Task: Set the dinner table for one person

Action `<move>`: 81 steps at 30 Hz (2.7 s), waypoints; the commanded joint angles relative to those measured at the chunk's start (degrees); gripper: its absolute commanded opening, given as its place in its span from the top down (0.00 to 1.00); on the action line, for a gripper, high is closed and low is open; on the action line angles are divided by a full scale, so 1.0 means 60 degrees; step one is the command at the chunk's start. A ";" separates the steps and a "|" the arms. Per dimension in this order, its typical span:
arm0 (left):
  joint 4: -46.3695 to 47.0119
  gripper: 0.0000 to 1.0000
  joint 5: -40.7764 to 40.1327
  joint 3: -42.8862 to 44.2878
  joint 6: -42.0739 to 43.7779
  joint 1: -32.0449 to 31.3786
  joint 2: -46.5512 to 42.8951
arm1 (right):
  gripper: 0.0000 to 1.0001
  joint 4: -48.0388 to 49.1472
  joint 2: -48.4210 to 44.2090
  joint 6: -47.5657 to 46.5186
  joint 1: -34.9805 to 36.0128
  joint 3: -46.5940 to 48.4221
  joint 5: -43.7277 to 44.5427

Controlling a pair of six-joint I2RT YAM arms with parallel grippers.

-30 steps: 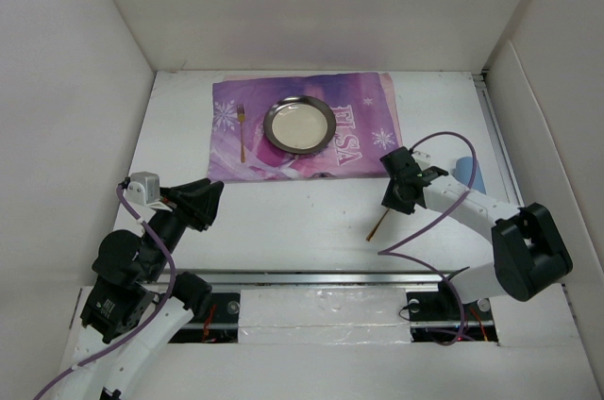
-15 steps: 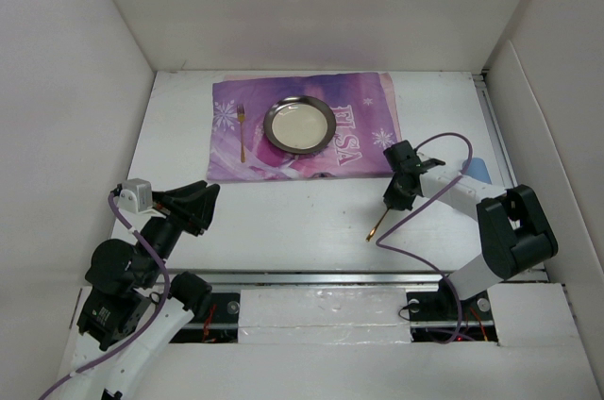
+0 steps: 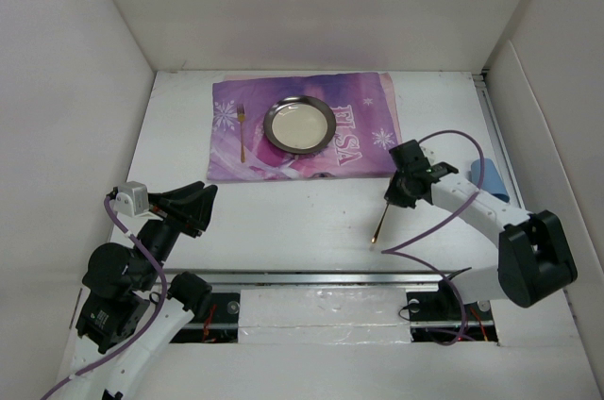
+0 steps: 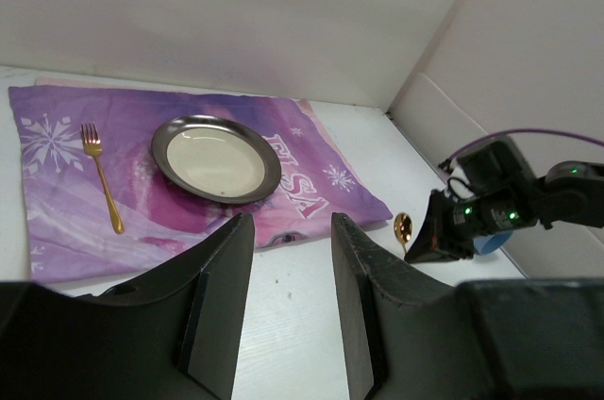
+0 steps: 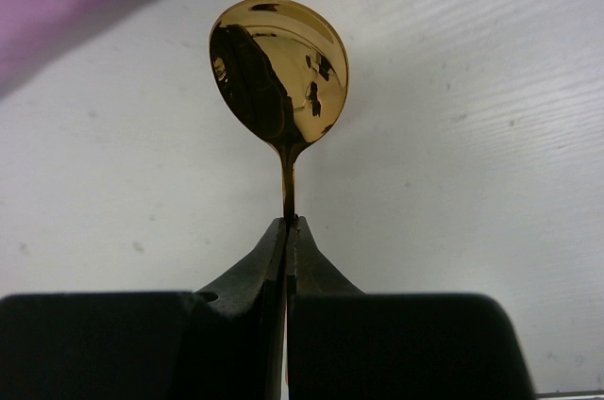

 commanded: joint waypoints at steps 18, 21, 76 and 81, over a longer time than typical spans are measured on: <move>0.0414 0.64 -0.0212 -0.0132 -0.0003 -0.0052 0.0741 | 1.00 -0.0843 0.6372 -0.6098 -0.0783 1.0257 -0.2270; 0.0443 0.64 -0.0226 -0.0132 0.0011 -0.0052 0.0902 | 1.00 -0.0990 0.7354 -0.6084 -0.0783 1.1372 -0.2607; 0.0619 0.63 0.0081 -0.0117 0.0099 -0.0403 0.0141 | 0.53 0.2731 -0.4978 0.0171 -0.3653 -0.1442 0.5434; 0.0634 0.63 0.0009 -0.0103 0.0114 -0.0783 -0.0079 | 0.40 0.1734 -0.5929 0.1429 -0.4648 -0.2365 0.5831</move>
